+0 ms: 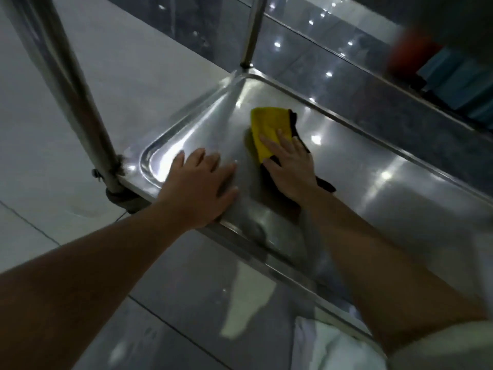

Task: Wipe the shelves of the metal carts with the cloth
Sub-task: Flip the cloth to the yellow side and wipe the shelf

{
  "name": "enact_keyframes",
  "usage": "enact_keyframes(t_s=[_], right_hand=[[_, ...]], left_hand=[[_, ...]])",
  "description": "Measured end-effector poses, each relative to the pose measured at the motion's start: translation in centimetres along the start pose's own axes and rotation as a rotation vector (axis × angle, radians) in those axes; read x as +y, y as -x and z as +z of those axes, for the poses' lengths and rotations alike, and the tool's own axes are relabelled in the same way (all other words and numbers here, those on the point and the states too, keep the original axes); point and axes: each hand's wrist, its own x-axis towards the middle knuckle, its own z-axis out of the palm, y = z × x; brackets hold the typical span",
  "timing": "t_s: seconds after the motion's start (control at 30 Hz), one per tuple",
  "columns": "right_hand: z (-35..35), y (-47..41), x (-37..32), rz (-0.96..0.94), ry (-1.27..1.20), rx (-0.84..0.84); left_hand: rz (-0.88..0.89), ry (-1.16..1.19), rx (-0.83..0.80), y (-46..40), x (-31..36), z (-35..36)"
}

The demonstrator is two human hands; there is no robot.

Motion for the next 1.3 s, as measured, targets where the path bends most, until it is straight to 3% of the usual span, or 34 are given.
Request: enact_keyframes(t_s=[0.1,0.17,0.27,0.43,0.53,0.6,0.73,0.83,0.9,1.07,1.13,1.3], right_hand=[[-0.5,5.6,1.3,-0.058,-0.024,0.01],[-1.7,8.8,4.2,0.004,-0.067,0.03],[-3.1,14.5,9.5,0.259,-0.029,0.077],[-3.8,25.7,15.4,0.854,0.022,0.233],[-3.7,28.3,14.7,1.011,0.016,0.228],[-3.7,28.9,12.8,0.985,-0.007,0.201],[-3.9,31.8,9.9,0.53,0.065,0.15],[-6.1,34.8,12.0,0.34,-0.121,0.103],[-7.1,37.2,14.0,0.414,-0.194,0.131],[-7.4,42.9,18.5,0.952,-0.046,0.241],[-7.1,42.7,19.2,1.038,-0.011,0.239],[-5.9,38.5,17.2,1.102,0.065,0.203]], left_hand=[[0.206,-0.081,-0.083,0.2,0.9,-0.7],[0.23,-0.074,-0.106,0.3,1.4,-1.1],[0.275,-0.059,-0.129,0.8,3.3,-1.3],[0.348,0.032,-0.031,2.8,11.5,0.6],[0.366,0.035,-0.095,3.2,16.3,1.5],[0.385,-0.008,-0.123,3.2,18.7,2.3],[0.445,-0.012,-0.147,3.8,21.9,2.6],[0.439,0.011,-0.214,3.6,21.8,2.7],[0.497,0.034,-0.174,3.6,21.3,2.9],[0.544,-0.046,-0.001,4.0,20.9,3.8],[0.554,-0.069,0.103,4.1,20.9,4.5],[0.551,-0.044,0.1,3.9,20.9,5.1]])
